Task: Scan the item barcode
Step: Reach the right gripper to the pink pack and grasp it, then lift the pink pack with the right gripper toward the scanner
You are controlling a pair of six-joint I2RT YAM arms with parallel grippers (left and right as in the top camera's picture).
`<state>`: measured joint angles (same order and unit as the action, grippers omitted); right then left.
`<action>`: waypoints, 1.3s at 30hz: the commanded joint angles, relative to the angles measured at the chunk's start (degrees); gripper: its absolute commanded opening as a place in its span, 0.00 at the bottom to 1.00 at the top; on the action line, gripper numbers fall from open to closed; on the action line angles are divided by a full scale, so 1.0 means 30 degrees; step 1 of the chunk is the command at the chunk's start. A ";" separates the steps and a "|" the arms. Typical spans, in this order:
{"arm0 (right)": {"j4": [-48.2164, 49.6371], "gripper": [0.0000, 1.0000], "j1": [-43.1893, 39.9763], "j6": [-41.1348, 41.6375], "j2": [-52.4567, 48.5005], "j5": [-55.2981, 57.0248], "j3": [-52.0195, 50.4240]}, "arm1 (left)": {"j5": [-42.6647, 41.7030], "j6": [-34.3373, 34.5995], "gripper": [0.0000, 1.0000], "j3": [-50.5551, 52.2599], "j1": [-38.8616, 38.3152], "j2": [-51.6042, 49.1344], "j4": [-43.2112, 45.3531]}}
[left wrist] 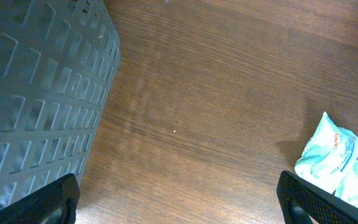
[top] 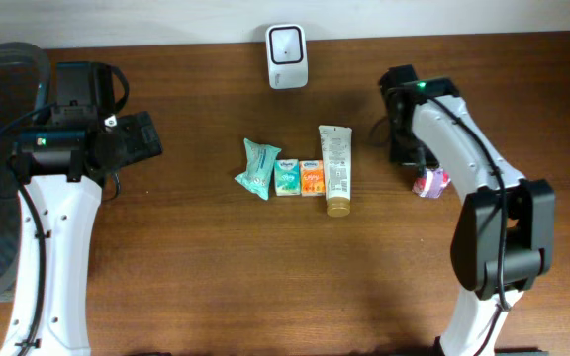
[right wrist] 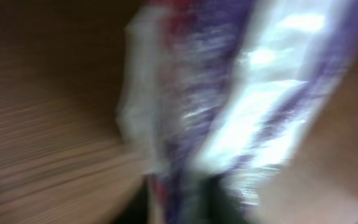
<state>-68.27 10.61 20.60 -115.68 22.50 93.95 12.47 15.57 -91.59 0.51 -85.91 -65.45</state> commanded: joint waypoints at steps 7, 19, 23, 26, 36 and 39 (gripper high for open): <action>-0.2055 0.99 0.2302 -0.1435 0.0284 -0.2863 0.5268 | 0.0146 -0.0233 0.99 -0.0058 0.0138 0.0029 0.0000; -0.0423 0.96 -0.8582 -0.5799 -0.0277 -1.4571 0.4415 | 0.0138 -0.0233 0.99 -0.0058 0.0138 0.0029 0.0000; 0.2186 0.95 -0.8582 -0.6688 -0.2091 -1.7129 0.1239 | 0.0138 -0.0233 0.99 -0.0058 0.0138 0.0029 0.0000; 0.4605 0.94 -0.8582 -0.8014 -0.3053 -2.1369 -0.0743 | 0.0138 -0.0233 0.99 -0.0058 0.0138 0.0029 0.0000; 0.5020 0.04 -0.8561 -0.8102 -0.3351 -2.5208 -0.1953 | 0.0138 -0.0233 0.99 -0.0058 0.0138 0.0029 -0.0007; 0.4685 0.04 -0.8386 -0.8750 -0.1013 -2.6367 -0.1953 | 0.0146 -0.0233 0.99 -0.0058 0.0138 0.0029 0.0000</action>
<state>-53.54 -15.14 -3.33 -125.56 -51.46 88.58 12.49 15.57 -91.59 0.51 -85.91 -65.43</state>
